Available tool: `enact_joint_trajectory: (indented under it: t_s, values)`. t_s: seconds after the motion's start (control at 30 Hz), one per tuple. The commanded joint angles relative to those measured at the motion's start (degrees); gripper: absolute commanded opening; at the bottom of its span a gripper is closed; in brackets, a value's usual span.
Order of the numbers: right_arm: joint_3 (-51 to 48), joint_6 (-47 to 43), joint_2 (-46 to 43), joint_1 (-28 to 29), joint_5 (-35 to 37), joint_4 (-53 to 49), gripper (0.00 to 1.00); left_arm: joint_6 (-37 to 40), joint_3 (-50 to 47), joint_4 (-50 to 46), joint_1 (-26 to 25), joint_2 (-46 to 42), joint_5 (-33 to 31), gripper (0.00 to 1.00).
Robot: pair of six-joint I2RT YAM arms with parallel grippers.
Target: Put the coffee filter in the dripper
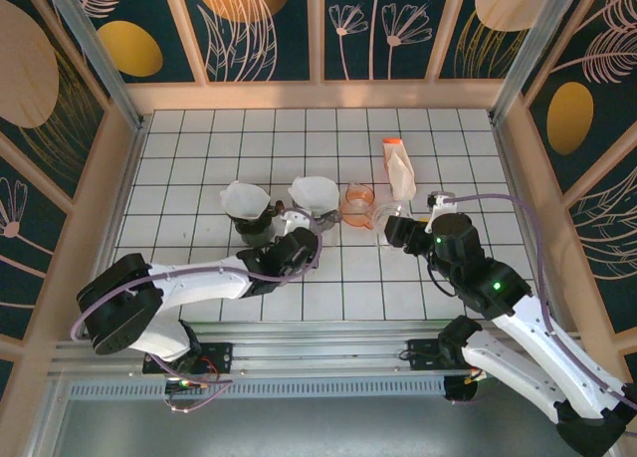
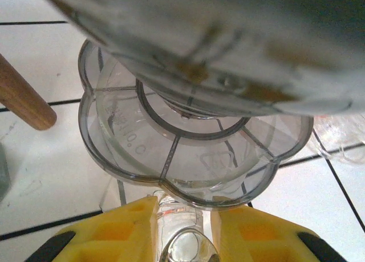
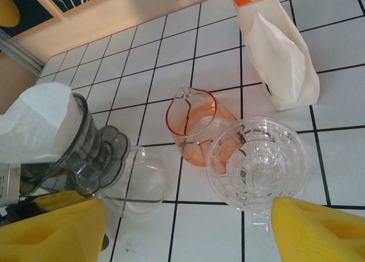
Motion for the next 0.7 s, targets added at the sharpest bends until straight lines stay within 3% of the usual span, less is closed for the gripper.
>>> enact_joint_trajectory:
  t_s: [0.0,0.5,0.67]
  values:
    - [-0.8,0.0,-0.6,-0.6,0.7,0.0,0.76,1.7,2.6,1.7,1.3,2.6,1.1,0.28]
    - [-0.8,-0.1,-1.3,-1.0,0.8,-0.7,0.76,6.0,11.0,2.2,7.8,11.1,4.3,0.28]
    - [-0.4,-0.2,-1.3,-1.1,0.8,-0.9,0.77,5.8,13.0,0.7,7.9,10.6,5.8,0.40]
